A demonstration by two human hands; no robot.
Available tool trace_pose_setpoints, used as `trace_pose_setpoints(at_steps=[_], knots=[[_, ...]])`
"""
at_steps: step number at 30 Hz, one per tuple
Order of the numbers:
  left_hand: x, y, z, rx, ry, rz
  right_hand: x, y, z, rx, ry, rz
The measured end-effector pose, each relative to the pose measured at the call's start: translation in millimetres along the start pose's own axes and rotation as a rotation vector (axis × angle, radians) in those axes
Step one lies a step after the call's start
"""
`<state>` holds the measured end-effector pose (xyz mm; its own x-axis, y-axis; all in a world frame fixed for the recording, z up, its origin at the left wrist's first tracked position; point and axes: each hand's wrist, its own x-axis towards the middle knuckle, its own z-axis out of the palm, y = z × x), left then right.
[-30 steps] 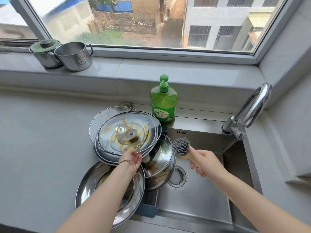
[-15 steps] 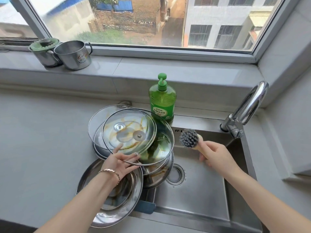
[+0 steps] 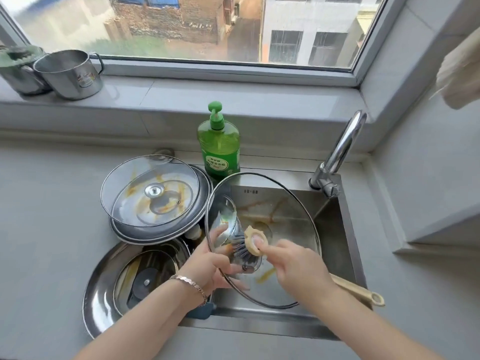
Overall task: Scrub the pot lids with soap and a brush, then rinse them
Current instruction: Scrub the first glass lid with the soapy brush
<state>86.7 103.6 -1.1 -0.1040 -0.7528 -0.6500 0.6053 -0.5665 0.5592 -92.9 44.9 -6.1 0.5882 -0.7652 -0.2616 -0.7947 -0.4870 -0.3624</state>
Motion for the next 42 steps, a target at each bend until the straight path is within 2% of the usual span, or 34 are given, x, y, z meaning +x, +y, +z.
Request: trace_pose_setpoints(at_steps=[4, 8, 11, 13, 15, 17, 19, 24, 27, 30, 36, 42], knots=[[-3.7, -0.6, 17.7, 0.008, -0.050, 0.005, 9.1, 43.6, -11.7, -0.017, 0.060, 0.295], [-1.1, 1.6, 28.1, 0.101, -0.019, 0.028, -8.4, 22.4, 0.4, -0.055, 0.034, 0.137], [-3.1, 4.2, 27.5, 0.084, 0.005, 0.033, -6.3, 54.0, -6.3, -0.099, 0.008, 0.319], [-3.1, 2.4, 27.6, 0.123, 0.029, 0.040, -13.1, 55.7, 0.9, -0.113, -0.018, 0.305], [-2.2, -1.6, 27.9, 0.162, 0.058, 0.040, -23.1, 35.2, 14.7, 0.108, 0.045, 0.166], [-2.3, -6.7, 28.8, 0.181, 0.073, 0.038, -21.4, 22.1, 21.8, 0.295, 0.178, 0.094], [-2.8, -10.7, 30.6, 0.166, 0.064, 0.032, -5.2, 20.9, 14.4, 0.319, 0.253, 0.161], [-4.3, -8.1, 34.0, 0.066, 0.053, 0.034, 14.3, 42.5, 1.5, 0.179, 0.215, 0.278], [-6.3, -6.6, 30.9, 0.082, 0.069, 0.034, -3.9, 36.1, 6.7, 0.130, 0.171, 0.237], [-4.9, -8.8, 32.9, 0.140, 0.086, 0.025, -0.8, 20.3, 9.1, 0.289, 0.223, 0.203], [-1.3, 3.4, 31.8, 0.088, 0.070, 0.027, 20.7, 37.8, -5.9, 0.374, 0.238, 0.369], [3.9, -3.0, 23.5, 0.118, 0.023, -0.002, 28.3, 6.7, -1.8, 0.477, 0.250, 0.243]])
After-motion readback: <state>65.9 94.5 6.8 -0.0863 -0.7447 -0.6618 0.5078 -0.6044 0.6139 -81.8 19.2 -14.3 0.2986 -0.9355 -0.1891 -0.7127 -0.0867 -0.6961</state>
